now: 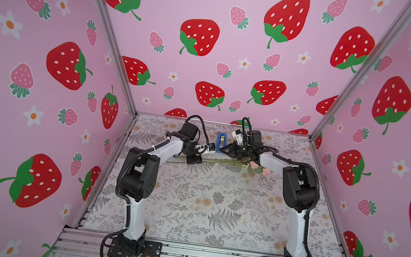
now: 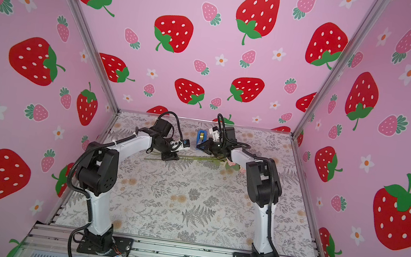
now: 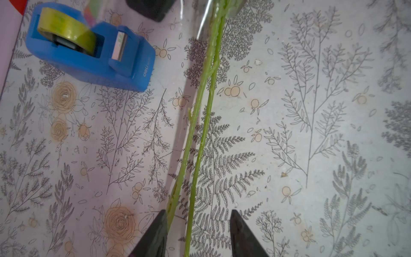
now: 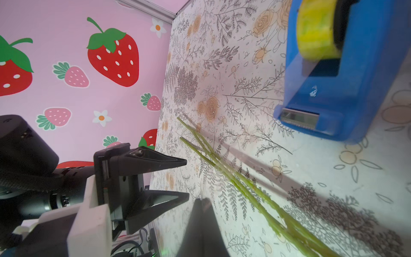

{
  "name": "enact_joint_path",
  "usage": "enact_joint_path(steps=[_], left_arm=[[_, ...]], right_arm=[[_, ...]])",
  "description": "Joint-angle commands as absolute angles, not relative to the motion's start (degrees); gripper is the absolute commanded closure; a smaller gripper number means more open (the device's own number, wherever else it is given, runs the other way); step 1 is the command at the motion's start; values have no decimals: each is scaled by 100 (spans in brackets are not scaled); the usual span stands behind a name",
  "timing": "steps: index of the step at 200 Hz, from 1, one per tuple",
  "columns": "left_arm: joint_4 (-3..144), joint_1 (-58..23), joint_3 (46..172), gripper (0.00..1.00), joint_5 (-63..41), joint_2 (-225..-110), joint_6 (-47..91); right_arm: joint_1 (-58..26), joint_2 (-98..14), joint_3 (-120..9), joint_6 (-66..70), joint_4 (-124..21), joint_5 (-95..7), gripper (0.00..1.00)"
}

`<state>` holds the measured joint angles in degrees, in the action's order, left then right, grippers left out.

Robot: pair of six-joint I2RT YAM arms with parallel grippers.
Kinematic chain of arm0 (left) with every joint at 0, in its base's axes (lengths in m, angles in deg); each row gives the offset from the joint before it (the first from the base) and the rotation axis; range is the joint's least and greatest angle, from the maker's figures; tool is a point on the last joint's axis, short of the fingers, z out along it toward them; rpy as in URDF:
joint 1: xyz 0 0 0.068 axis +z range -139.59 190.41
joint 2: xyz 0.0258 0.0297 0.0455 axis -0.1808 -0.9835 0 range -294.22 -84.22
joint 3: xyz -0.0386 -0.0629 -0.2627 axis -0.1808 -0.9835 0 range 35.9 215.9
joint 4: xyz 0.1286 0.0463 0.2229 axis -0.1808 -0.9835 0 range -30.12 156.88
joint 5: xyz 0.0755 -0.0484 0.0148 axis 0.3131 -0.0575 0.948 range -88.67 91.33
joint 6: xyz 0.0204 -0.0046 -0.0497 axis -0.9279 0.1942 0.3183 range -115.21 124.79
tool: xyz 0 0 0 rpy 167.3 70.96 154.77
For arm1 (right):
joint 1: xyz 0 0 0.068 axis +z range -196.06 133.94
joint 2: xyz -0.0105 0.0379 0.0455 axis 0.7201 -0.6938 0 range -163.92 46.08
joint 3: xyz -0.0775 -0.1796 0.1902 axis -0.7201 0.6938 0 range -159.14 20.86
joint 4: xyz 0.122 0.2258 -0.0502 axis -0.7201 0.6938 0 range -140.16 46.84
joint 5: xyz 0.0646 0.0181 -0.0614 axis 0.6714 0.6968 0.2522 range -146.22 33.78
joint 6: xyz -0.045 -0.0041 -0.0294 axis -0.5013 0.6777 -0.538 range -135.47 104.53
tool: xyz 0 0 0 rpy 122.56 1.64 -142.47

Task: Wrap bouquets with tape
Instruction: Pick up the unwrapped bouquet from the center of the board.

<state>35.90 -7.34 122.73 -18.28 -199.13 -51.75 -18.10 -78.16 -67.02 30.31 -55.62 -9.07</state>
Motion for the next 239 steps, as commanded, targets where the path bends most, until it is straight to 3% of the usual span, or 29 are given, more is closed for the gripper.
enact_joint_path(steps=[1, 53, 144, 239], left_arm=[[2906, -774, 12792, 53, -2269, -20216, -5479], [1955, -887, 13622, 51, -2462, -20797, -5612], [2840, -983, 13778, 49, -1575, -21209, -5470], [2974, -964, 14185, 48, -1943, -21254, -5229]], right_arm=[[-1767, -7538, -6664, 2891, -5458, -832, 100], [-1855, -7552, -6879, 2697, -5112, -858, 100], [-1975, -7642, -7096, 2274, -4529, -753, 100], [-2066, -7755, -7185, 2075, -4228, -691, 100]])
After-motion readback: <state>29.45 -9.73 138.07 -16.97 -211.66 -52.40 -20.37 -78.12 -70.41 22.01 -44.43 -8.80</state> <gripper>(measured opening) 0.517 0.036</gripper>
